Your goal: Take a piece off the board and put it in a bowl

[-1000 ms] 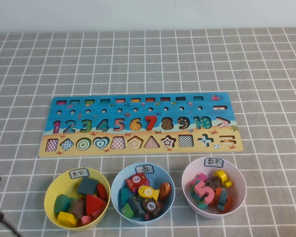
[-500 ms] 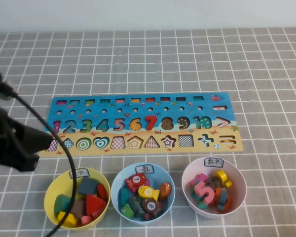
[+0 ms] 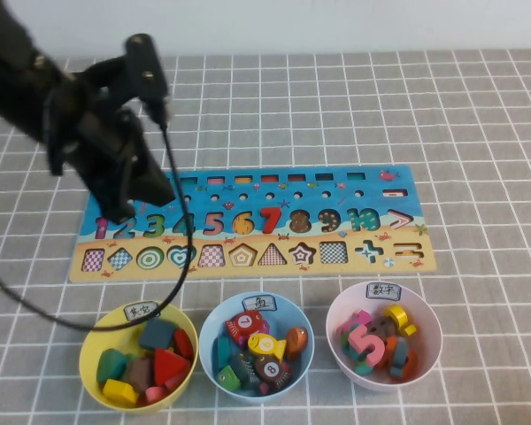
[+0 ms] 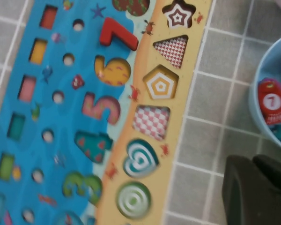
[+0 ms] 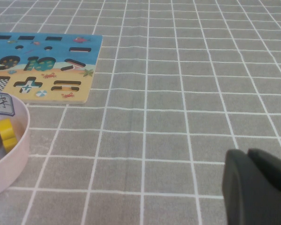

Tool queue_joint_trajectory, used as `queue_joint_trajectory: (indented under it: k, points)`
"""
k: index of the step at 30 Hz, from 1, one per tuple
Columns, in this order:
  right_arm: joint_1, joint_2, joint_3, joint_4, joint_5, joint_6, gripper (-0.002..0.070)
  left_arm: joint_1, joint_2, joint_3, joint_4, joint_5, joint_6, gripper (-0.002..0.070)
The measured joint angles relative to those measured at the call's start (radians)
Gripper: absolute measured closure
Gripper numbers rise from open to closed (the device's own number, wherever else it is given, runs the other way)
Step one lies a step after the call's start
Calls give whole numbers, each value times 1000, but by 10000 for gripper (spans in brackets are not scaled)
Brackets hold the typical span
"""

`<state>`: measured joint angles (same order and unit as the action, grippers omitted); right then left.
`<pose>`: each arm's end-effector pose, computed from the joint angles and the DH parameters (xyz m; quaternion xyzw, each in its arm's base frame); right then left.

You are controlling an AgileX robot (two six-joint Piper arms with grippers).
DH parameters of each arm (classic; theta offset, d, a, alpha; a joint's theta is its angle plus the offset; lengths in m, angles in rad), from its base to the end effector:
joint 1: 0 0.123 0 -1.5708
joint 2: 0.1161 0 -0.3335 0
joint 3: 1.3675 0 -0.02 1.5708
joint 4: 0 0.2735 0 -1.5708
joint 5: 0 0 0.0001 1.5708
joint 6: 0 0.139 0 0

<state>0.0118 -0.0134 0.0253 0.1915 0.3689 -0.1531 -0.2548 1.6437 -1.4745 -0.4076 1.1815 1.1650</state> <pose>0.0723 0.0104 0.1583 -0.0149 0.8007 0.0387 0.5976 0.3546 -0.1450 0.3261 0.5949 0.7648 -0.1109 0.2211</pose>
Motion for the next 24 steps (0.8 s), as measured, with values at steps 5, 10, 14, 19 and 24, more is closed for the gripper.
queue_joint_trajectory:
  k: [5, 10, 14, 19, 24]
  points:
    - [0, 0, 0, 0, 0, 0, 694, -58, 200, -212, 58, 32, 44, 677]
    - [0, 0, 0, 0, 0, 0, 694, -105, 342, -373, 89, 36, 81, 678]
    - [0, 0, 0, 0, 0, 0, 694, -149, 430, -457, 93, 37, 113, 678]
    - [0, 0, 0, 0, 0, 0, 694, -206, 500, -498, 93, 37, 151, 678]
    - [0, 0, 0, 0, 0, 0, 694, -226, 552, -500, 97, 39, 171, 678]
